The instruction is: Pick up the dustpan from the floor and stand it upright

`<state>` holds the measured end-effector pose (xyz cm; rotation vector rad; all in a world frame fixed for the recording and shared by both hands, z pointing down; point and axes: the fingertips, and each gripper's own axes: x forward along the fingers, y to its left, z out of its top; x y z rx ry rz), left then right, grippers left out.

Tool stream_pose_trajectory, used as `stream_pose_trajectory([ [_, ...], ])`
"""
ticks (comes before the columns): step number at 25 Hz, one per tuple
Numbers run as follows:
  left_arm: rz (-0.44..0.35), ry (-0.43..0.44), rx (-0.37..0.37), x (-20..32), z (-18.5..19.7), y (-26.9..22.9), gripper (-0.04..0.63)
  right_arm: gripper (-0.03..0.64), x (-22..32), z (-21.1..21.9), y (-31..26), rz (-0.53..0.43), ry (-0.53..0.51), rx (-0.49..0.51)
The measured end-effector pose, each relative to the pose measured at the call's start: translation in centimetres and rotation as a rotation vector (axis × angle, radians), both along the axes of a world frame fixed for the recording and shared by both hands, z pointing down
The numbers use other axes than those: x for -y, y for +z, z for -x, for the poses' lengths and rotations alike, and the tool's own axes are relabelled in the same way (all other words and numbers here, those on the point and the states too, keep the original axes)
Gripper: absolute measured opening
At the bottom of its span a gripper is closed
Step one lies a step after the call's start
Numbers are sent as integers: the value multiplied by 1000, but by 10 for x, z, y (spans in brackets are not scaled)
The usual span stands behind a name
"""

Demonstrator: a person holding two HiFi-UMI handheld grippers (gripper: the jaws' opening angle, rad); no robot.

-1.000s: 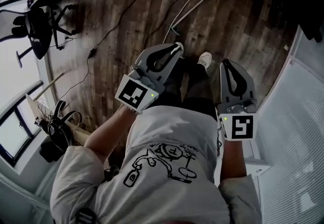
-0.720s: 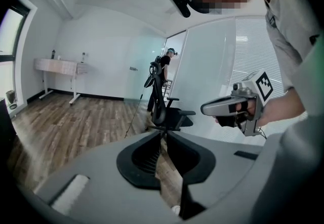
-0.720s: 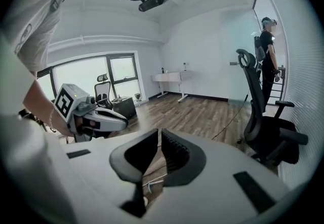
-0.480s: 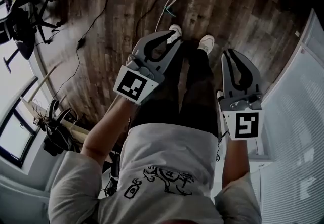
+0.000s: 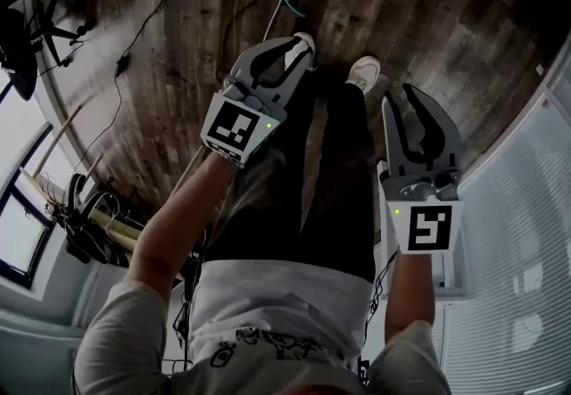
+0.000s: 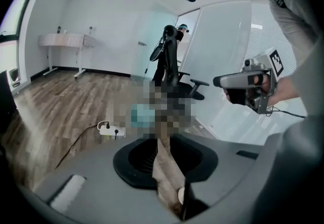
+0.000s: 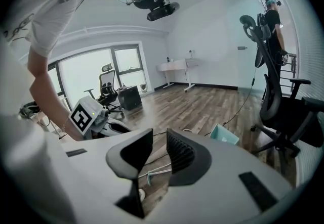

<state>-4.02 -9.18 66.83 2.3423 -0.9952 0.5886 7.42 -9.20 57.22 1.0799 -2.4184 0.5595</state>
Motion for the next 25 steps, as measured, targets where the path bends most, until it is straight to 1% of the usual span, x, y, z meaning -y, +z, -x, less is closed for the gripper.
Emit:
stream_pose_trajectory([
  [3, 4, -4, 27, 2, 3, 45, 64, 74, 3, 4, 34, -4, -21, 1],
  [9, -12, -10, 43, 6, 9, 117, 71, 74, 5, 4, 103, 3, -57, -8],
  [13, -32, 10, 64, 10, 13, 172, 75, 74, 12, 2, 159, 0, -83, -12],
  [17, -51, 11, 47, 20, 16, 227, 82, 74, 26, -4, 214, -22, -115, -28],
  [20, -67, 19, 52, 30, 15, 268, 84, 74, 42, -15, 252, -41, -101, -30],
  [25, -70, 22, 78, 51, 10, 341, 86, 73, 61, -31, 321, -52, -93, -38],
])
